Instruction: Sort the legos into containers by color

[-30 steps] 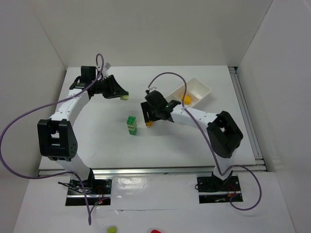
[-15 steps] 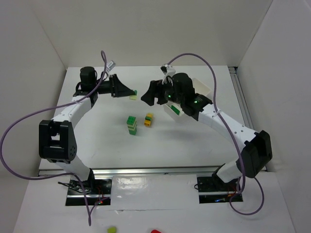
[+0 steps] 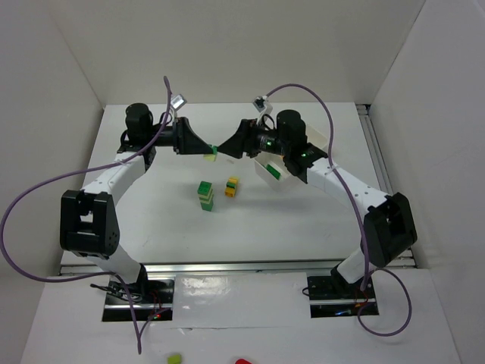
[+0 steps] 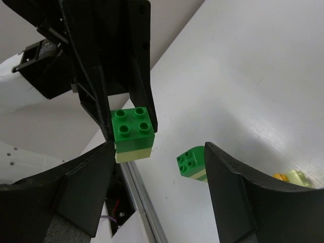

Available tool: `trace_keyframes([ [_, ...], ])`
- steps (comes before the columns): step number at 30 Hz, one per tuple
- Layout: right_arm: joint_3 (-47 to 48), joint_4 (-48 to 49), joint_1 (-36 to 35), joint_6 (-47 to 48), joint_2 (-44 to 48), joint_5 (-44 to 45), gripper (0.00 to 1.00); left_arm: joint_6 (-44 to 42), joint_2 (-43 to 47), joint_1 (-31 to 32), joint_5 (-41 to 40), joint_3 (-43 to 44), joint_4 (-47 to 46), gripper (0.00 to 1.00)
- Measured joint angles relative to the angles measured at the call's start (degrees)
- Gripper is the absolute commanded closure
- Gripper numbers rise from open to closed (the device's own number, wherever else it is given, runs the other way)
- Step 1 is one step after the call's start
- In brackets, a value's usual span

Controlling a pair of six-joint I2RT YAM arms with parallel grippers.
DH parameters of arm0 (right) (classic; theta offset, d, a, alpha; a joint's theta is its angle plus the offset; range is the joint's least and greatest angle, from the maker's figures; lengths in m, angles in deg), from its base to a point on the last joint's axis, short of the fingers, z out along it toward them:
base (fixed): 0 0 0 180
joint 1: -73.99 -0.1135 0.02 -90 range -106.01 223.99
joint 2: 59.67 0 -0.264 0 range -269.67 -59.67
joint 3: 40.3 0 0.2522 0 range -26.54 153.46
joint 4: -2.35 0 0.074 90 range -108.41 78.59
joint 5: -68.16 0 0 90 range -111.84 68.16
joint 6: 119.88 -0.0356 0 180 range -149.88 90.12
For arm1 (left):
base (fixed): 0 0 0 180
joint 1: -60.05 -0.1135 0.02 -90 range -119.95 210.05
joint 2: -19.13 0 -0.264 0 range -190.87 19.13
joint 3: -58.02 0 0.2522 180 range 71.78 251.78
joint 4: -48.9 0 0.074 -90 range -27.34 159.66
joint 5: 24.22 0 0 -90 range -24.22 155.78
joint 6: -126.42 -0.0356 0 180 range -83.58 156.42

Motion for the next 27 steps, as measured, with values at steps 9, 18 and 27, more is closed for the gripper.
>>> trace_keyframes([
  [9,-1.66,4.24,-0.66,-3.52,-3.06,-5.53,0.33,2.51,0.04,-0.07,0.22,-0.81,-4.11,1.0],
  [18,-2.47,11.06,-0.76,-7.02,-3.48,-8.94,0.34,-0.35,0.04,0.22,0.44,-0.81,-0.28,1.0],
  [27,-2.47,12.87,-1.22,-7.78,-4.9,-10.45,0.2,-0.87,0.04,0.26,-0.17,-0.76,1.2,1.0],
])
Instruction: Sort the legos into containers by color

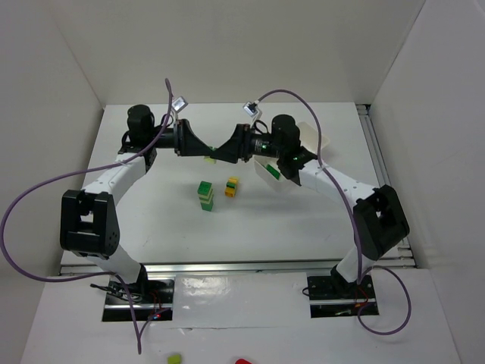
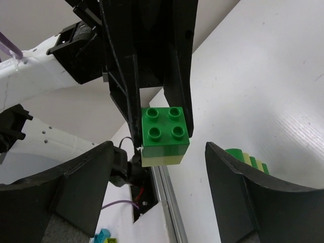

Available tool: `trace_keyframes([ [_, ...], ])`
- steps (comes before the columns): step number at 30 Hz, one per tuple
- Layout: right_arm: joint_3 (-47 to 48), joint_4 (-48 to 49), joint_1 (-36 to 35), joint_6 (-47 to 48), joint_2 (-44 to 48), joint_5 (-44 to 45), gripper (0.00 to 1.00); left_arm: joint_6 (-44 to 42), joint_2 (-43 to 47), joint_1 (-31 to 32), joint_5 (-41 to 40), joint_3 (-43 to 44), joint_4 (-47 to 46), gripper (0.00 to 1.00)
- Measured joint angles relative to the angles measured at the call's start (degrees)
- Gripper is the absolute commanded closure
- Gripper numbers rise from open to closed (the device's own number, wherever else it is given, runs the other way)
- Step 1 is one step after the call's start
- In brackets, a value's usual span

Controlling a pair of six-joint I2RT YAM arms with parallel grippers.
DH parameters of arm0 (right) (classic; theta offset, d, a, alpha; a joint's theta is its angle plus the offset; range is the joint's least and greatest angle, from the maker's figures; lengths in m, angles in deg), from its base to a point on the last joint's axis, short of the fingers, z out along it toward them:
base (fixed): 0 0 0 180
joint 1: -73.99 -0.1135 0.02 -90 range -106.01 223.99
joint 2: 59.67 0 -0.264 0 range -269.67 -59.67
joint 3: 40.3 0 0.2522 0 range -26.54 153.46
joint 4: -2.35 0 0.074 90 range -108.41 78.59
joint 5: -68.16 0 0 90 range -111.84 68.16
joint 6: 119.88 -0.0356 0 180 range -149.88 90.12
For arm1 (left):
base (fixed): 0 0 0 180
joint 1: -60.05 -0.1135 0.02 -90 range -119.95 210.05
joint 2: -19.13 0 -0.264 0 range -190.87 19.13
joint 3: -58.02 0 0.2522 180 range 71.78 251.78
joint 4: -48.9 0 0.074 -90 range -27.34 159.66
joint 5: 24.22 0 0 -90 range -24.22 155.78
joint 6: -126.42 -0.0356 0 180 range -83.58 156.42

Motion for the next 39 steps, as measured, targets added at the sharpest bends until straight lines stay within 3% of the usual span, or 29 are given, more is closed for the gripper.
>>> trace_keyframes([
  [6,-1.75,0.37,-0.28,-0.26,0.07,1.27,0.21,2.25,0.33,-0.02,-3.37,0.0,-1.38,1.0],
  [11,-2.23,0.87,-1.14,-0.96,0.04,2.6,0.29,3.67,1.64,-0.07,-4.9,0.09,-2.38,1.0],
  [18,-2.23,6.03,-1.46,-3.21,-0.98,2.73,0.34,3.69,2.03,-0.07,-5.09,0.22,-2.78,1.0],
  [23,-2.16,9.64,-1.62,-5.27,-2.91,1.97,0.56,3.52,2.03,-0.07,-5.29,0.22,-2.73,1.0],
  [27,-2.1,10.25,-2.01,-5.6,-2.97,1.73,0.66,3.56,2.05,-0.37,-4.87,0.22,-2.84,1.0],
  [39,-0.46,-3.93,-3.72,4.76,-2.05,5.51,0.71,4.87,2.05,-0.66,-5.55,0.5,-2.6,1.0],
])
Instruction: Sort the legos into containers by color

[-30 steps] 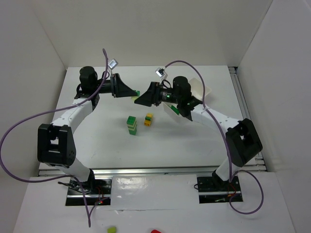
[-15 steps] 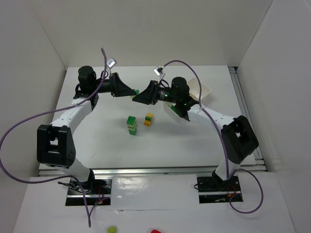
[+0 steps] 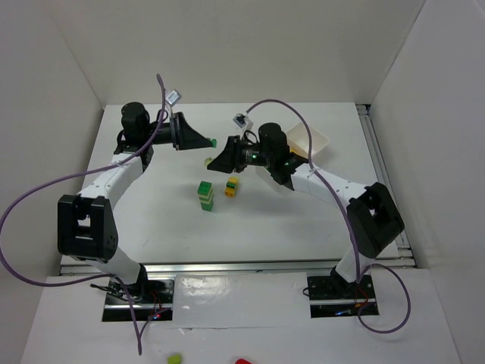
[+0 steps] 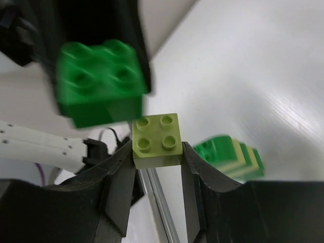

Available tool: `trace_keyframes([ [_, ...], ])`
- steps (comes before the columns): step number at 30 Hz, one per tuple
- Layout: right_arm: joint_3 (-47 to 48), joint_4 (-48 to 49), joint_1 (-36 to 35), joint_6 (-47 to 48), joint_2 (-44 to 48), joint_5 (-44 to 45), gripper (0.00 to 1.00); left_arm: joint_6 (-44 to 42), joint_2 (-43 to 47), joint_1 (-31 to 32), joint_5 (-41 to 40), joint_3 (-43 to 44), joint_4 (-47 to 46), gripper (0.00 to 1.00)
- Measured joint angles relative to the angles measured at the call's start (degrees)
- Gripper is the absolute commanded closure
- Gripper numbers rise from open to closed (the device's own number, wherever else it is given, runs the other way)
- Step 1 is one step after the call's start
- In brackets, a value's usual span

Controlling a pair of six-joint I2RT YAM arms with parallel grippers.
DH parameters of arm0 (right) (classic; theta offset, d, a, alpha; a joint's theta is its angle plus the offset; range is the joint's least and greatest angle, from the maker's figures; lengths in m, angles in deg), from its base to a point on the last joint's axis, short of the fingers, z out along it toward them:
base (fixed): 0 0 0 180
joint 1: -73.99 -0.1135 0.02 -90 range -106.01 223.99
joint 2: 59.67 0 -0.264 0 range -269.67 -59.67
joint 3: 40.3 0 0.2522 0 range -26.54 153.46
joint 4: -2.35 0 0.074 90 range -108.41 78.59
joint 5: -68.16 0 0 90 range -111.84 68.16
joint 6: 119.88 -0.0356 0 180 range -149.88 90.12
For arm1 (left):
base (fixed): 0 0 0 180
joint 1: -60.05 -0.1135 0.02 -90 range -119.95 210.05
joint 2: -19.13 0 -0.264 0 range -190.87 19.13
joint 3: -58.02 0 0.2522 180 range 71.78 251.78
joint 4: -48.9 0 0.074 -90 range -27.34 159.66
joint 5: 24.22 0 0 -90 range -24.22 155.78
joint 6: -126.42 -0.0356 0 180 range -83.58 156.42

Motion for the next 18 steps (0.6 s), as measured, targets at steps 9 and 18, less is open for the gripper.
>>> trace_keyframes([
  [9,-2.47,-19.41,0.33,6.58,6.4,12.87,0.71,-1.68,0.0,0.0,-1.77,2.36,3.39,1.0],
  [18,2.32,-32.7,13.62,8.83,11.04,40.46,0.75,-16.41,-0.04,1.33,-15.63,10.99,27.82,1.0],
])
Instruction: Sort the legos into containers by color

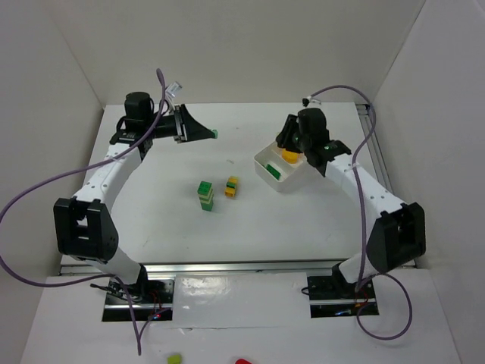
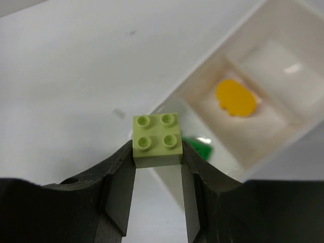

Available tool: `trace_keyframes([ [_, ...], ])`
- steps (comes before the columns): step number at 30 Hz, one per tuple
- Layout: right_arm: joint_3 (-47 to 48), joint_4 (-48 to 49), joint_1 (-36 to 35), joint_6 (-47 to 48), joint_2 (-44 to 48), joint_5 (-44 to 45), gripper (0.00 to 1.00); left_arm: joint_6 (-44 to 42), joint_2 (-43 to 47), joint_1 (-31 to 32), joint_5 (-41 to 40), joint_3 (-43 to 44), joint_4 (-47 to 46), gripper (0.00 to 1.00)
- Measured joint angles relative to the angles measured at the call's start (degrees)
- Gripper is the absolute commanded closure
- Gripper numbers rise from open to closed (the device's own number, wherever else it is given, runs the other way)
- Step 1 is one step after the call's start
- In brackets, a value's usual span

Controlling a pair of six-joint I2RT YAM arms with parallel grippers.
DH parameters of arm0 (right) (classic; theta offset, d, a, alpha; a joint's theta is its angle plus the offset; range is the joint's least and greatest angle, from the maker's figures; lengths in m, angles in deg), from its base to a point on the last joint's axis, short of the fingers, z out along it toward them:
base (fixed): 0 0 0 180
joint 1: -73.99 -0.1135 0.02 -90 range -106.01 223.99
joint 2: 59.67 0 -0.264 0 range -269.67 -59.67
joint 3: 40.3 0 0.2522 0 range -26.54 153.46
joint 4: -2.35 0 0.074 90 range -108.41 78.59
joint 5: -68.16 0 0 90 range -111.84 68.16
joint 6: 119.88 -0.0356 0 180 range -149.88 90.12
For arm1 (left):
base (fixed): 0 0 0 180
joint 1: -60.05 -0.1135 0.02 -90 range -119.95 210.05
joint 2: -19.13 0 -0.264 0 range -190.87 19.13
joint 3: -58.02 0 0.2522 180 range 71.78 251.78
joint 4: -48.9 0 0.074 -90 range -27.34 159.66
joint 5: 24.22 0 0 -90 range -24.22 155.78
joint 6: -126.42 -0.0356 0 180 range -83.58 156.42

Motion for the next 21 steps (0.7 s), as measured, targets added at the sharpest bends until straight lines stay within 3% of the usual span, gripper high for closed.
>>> trace_keyframes([
  [4,4.24,-2.21,4.44,1.68,-6.16,6.36,0.75,-1.6,-0.57,2.51,-3.56,0.0,4.37,1.0],
  [11,9.05,-3.69,8.55,3.98,-15.17,10.08,0.75,-1.73,-4.31,8.26,-6.75,2.32,7.21,1.0],
  [21,15.91,-3.41,15.78,5.95,-22.53,9.27,0.65,-1.51,-18.34,19.04,-13.7,19.54,9.64,1.0],
])
